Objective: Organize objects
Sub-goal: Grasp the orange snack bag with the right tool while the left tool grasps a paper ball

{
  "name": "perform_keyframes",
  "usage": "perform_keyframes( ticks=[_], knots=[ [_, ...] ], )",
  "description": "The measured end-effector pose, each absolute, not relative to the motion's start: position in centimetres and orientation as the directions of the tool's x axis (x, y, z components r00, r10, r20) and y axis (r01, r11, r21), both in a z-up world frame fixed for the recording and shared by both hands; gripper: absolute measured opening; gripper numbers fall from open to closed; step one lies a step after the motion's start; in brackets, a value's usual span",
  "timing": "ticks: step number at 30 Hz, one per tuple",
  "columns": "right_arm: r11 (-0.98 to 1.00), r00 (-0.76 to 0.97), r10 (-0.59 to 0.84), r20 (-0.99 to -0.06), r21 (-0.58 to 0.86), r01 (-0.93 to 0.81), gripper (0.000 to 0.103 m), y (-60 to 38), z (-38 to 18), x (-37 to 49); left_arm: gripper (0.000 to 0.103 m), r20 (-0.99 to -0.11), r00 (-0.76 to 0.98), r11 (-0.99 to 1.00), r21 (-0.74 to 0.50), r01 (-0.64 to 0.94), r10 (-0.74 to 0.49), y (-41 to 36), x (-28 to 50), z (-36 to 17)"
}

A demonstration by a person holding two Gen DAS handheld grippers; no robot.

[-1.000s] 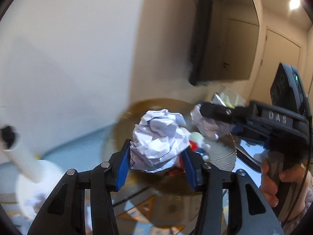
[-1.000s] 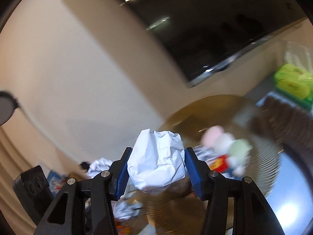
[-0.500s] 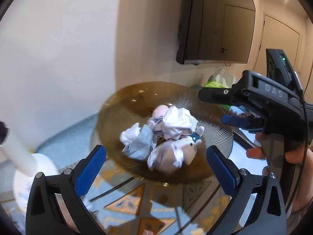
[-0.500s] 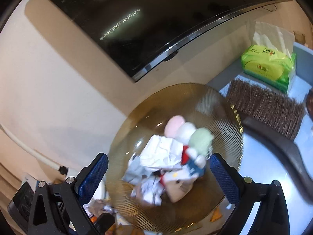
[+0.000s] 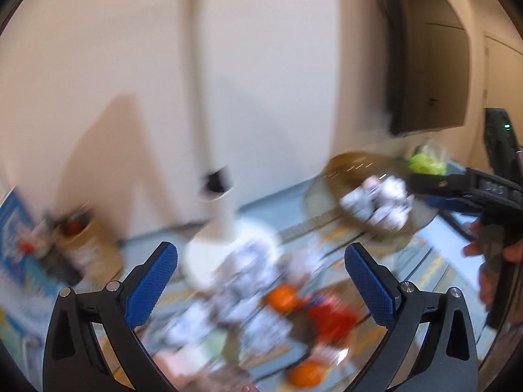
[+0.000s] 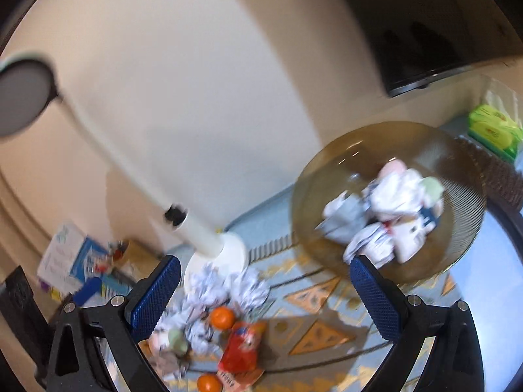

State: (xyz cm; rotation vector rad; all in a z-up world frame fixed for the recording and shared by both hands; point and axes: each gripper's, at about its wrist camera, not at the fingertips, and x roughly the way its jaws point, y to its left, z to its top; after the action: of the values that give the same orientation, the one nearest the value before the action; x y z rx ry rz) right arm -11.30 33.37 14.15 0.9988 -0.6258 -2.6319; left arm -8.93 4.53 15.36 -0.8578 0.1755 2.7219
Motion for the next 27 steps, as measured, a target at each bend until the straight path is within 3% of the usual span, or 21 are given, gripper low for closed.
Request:
perform_keyframes(
  ticks=[5,16,27],
  knots=[
    [-0.901,-0.663,-0.403,-0.630,0.401,0.166,0.103,28.4,10.8,-10.1,0.102,-0.628,-0.765,-0.971,0.061,-0.232,0.143,0.1,-5.8,10.6],
    [-0.946,-0.503,-0.319,-0.803,0.239,0.219,0.103,22.4,1.9,-11.6,0.102,-0.754,-0.645,-0.978,0.014,-0.210,0.127,0.8,-4.1,0.9],
    [-0.964,-0.574,-0.191,-0.796,0.041,0.263,0.103,20.6,0.0,-12.5,0.102,-0.804,-0.584,-0.985,-0.017,-0.171,0.115,0.9,-6.6,-0.1]
  ],
)
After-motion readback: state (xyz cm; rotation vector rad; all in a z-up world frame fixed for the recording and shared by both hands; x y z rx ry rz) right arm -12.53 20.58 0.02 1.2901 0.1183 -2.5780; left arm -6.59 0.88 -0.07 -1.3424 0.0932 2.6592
